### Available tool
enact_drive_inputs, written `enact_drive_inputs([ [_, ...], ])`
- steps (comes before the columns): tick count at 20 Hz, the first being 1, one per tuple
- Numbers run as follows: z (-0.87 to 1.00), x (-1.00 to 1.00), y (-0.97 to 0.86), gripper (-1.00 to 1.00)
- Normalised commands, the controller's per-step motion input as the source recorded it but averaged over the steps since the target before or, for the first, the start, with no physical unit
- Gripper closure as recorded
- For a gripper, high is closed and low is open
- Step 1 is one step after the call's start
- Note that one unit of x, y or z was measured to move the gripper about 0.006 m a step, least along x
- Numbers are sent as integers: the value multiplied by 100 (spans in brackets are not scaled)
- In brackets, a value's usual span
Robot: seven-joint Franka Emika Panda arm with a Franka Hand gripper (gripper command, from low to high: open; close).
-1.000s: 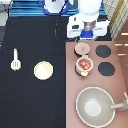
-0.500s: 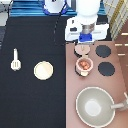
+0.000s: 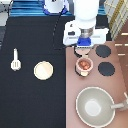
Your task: Take the lid off the pot, put the pot on the plate, and use the tool to push the pot to the front of the table.
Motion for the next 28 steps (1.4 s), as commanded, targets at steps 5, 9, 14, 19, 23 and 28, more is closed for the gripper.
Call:
enact_drive_inputs([
  [5,-26,73,-40,-100],
  [9,-48,43,-40,-100],
  [14,-47,11,-13,-100],
  [19,-41,0,3,-100],
  [23,-30,-1,14,100],
  [28,-19,10,5,100],
])
